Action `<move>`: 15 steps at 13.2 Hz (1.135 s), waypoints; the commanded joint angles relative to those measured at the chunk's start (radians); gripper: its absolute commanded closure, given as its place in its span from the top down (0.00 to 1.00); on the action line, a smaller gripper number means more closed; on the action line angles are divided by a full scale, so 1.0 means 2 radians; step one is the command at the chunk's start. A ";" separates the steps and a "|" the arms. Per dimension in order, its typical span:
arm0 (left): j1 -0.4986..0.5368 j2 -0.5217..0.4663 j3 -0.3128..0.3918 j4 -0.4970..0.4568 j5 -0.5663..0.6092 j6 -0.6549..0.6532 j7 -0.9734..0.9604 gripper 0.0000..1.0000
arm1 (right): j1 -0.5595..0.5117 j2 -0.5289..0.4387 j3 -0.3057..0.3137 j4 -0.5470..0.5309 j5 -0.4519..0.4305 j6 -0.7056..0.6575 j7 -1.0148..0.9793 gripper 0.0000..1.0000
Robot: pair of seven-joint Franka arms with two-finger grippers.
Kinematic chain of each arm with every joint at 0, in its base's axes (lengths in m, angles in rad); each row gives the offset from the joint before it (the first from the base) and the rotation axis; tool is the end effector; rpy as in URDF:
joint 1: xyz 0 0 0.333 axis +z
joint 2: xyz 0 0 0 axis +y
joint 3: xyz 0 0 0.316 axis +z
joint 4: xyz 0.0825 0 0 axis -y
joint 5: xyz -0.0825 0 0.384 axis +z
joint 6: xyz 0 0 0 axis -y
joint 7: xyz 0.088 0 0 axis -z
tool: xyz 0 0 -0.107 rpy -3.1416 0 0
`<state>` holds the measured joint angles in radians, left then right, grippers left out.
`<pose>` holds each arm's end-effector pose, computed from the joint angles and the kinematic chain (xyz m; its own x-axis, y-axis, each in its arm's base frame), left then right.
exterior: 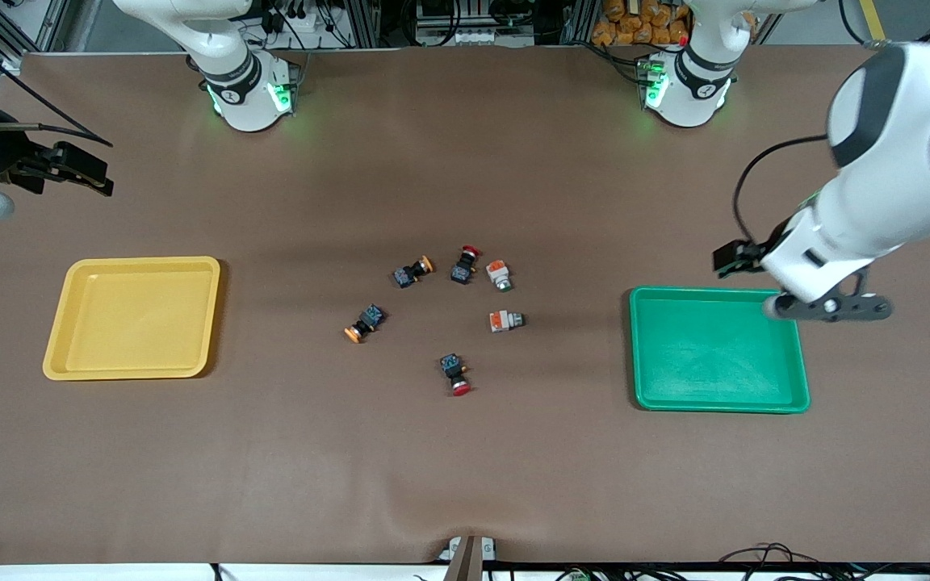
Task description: Place green and yellow buttons in trays
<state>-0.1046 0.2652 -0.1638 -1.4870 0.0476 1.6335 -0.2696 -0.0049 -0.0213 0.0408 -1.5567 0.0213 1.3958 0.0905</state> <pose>0.6108 -0.1513 0.5134 0.9940 0.0005 -0.1097 -0.0033 -0.9994 -0.0345 0.5284 0.0218 0.6285 0.9888 -0.0513 -0.1404 -0.0529 -0.9986 -0.0078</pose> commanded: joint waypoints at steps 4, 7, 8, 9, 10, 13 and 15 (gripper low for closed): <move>-0.042 0.053 0.000 0.019 0.007 0.035 -0.116 1.00 | -0.004 0.002 0.000 0.007 0.006 -0.002 -0.002 1.00; -0.057 0.072 0.000 0.019 0.007 0.053 -0.149 1.00 | -0.004 0.012 0.000 0.007 0.006 -0.007 -0.005 1.00; -0.067 0.078 0.000 0.019 0.008 0.059 -0.162 1.00 | -0.004 0.022 0.000 0.007 0.002 -0.010 -0.005 1.00; -0.076 0.084 0.001 0.019 0.008 0.066 -0.176 1.00 | -0.004 0.029 0.000 0.012 0.001 -0.015 -0.005 1.00; -0.078 0.089 0.000 0.019 0.008 0.077 -0.189 1.00 | -0.004 0.031 0.000 0.017 0.002 -0.017 -0.006 1.00; -0.095 0.110 0.001 0.019 0.009 0.097 -0.221 1.00 | -0.004 0.063 0.000 0.017 0.000 -0.026 -0.006 1.00; -0.098 0.123 0.001 0.019 0.009 0.114 -0.242 1.00 | -0.004 0.064 0.000 0.017 0.000 -0.027 -0.006 1.00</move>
<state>-0.2888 0.4776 -0.1654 -1.4764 0.0477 1.8424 -0.7098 -0.0057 0.0876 0.0395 -1.5544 0.0204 1.3685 0.0904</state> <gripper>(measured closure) 0.000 0.000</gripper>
